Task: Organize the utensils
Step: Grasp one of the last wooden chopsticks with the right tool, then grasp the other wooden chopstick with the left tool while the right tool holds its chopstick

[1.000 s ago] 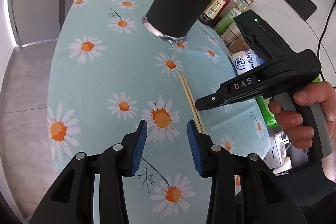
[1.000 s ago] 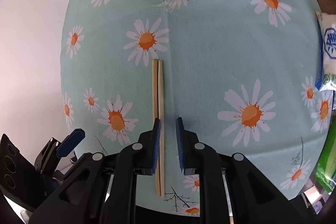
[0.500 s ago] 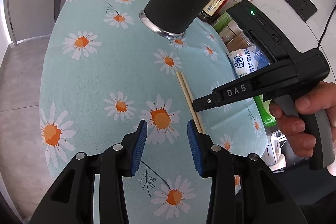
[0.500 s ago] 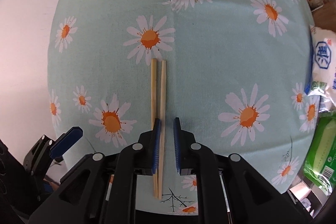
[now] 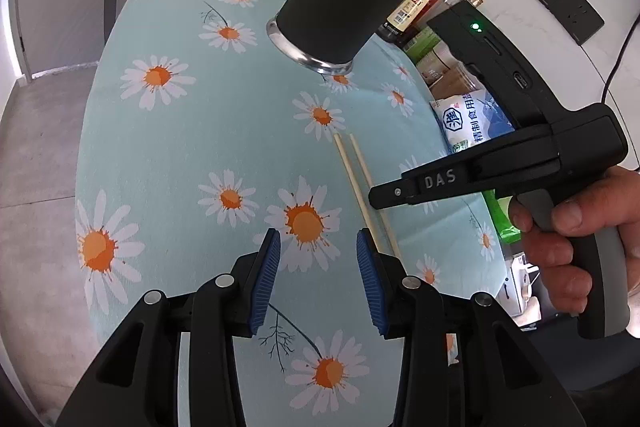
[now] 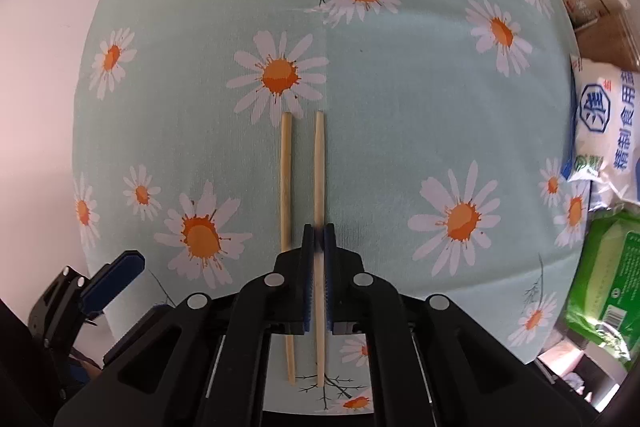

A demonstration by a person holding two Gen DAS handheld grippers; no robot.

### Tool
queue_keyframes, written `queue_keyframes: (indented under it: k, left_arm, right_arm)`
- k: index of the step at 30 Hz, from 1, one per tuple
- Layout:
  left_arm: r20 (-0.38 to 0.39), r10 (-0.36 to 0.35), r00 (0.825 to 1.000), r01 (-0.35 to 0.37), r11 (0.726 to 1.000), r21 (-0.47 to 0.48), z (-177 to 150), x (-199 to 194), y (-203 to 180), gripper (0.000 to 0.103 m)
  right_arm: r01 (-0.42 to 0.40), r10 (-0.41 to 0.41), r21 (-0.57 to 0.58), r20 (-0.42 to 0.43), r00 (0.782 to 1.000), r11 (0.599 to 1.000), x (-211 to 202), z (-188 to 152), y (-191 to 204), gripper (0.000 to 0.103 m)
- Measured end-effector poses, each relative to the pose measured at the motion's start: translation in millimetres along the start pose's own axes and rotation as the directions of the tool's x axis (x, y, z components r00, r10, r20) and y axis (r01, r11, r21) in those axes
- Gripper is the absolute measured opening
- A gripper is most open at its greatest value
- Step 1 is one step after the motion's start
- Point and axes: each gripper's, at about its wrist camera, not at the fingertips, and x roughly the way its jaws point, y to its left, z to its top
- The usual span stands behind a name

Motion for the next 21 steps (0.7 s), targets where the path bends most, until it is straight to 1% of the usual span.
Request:
queue_keyframes:
  k: [3, 7, 11, 14, 19, 21]
  left_arm:
    - [0.000, 0.011, 1.000, -0.011, 1.000, -0.006, 0.0, -1.4, -1.7, 0.037]
    - [-0.007, 0.032, 0.999, -0.032, 0.999, -0.006, 1.3, 1.3, -9.9, 0.037]
    - [-0.032, 0.053, 0.998, -0.053, 0.999, 0.005, 3.5, 9.9, -23.4, 0.037]
    - [-0.052, 0.087, 0.995, -0.087, 0.996, 0.003, 6.4, 18.4, -33.6, 0.037]
    - [-0.102, 0.149, 0.984, -0.151, 0.989, -0.010, 11.0, 36.4, -53.4, 0.037]
    - [-0.128, 0.190, 0.973, -0.193, 0.981, -0.005, 14.4, 45.2, -62.3, 0.037]
  right_arm:
    - [-0.003, 0.003, 0.003, 0.004, 1.000, 1.000, -5.6, -1.6, -19.2, 0.005]
    - [-0.034, 0.034, 0.006, 0.021, 0.999, 0.999, -13.4, -2.7, -35.7, 0.005]
    - [-0.082, 0.082, -0.003, 0.050, 0.995, 0.997, -25.3, -5.9, -55.2, 0.005]
    - [-0.123, 0.124, -0.021, 0.068, 0.990, 0.992, -35.0, -7.9, -70.7, 0.005]
    - [-0.193, 0.197, -0.054, 0.085, 0.977, 0.980, -48.7, -13.7, -102.9, 0.005]
    - [-0.233, 0.238, -0.063, 0.071, 0.969, 0.970, -49.2, -10.6, -117.2, 0.005]
